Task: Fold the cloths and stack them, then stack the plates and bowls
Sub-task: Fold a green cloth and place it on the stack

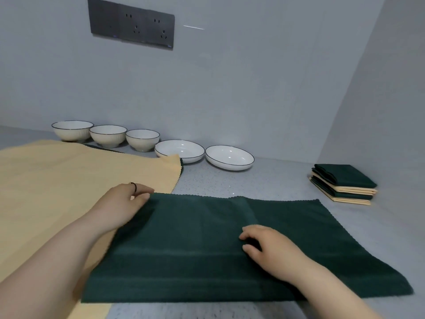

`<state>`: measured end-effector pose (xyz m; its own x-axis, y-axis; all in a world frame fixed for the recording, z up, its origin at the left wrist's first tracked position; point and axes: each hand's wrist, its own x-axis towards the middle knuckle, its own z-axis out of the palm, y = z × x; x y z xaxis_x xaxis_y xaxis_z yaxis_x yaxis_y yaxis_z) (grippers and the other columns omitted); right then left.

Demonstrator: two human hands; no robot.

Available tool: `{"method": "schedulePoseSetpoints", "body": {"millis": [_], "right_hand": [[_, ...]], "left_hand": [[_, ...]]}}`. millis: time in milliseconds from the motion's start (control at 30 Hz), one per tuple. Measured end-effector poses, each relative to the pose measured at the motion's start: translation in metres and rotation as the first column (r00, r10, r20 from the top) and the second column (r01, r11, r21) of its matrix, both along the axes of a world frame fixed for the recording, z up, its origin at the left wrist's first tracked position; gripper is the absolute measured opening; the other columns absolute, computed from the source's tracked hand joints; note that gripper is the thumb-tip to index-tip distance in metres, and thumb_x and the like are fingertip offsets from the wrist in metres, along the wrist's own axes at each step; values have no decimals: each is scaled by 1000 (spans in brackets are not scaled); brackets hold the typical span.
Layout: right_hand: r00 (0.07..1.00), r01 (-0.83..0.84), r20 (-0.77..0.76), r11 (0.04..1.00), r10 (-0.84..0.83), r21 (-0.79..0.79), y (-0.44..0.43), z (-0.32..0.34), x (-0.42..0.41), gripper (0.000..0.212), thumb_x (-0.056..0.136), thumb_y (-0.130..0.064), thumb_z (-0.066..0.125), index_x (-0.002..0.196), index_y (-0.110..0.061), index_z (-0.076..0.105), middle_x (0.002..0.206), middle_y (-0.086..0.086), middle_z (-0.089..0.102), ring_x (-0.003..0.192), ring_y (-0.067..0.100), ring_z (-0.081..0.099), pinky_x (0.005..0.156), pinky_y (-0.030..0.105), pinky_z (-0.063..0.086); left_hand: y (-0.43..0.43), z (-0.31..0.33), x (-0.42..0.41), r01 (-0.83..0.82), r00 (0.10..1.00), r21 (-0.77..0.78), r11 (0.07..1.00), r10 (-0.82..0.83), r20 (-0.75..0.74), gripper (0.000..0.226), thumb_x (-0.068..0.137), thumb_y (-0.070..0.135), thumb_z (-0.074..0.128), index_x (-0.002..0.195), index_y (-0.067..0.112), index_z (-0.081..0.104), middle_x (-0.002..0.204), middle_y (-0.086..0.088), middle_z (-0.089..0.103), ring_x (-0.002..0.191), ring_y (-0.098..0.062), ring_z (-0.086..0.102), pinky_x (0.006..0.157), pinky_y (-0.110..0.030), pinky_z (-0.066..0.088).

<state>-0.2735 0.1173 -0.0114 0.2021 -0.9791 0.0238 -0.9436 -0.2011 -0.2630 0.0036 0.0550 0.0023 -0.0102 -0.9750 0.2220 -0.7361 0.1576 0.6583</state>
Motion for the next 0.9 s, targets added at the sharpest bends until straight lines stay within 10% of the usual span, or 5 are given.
{"method": "schedulePoseSetpoints", "body": {"millis": [233, 600, 767, 900], "right_hand": [[999, 47, 26, 998, -46, -30, 4, -10, 4, 34, 96, -26, 42, 129, -21, 46, 140, -10, 43, 130, 9, 37, 101, 21, 34], [1000, -28, 6, 1000, 28, 3, 14, -22, -1, 47, 100, -32, 30, 145, -23, 23, 156, -4, 11, 144, 9, 7, 115, 21, 3], [997, 45, -70, 998, -42, 40, 20, -18, -46, 88, 70, -71, 8, 145, -27, 22, 156, -7, 10, 144, 8, 6, 115, 21, 0], [978, 193, -80, 981, -191, 19, 22, -15, -102, 54, 96, -46, 26, 145, -26, 21, 156, -5, 11, 144, 9, 8, 115, 22, 4]], "left_hand": [[88, 2, -88, 368, 827, 50, 928, -352, 440, 49, 98, 41, 31, 144, 27, 27, 152, 13, 24, 140, -5, 20, 113, -18, 14], [110, -39, -129, 242, 778, 195, 950, -310, 546, 54, 100, 40, 16, 149, 23, 2, 157, 7, -7, 144, -6, -10, 116, -28, -8], [110, -39, -112, 162, 791, 233, 959, -267, 551, 59, 95, 54, 14, 148, 31, -1, 156, 9, -11, 143, -7, -13, 117, -31, -8], [110, -39, -83, 85, 787, 253, 964, -220, 576, 96, 65, 85, -7, 146, 35, -5, 150, 19, -16, 143, -6, -14, 118, -32, -7]]}}
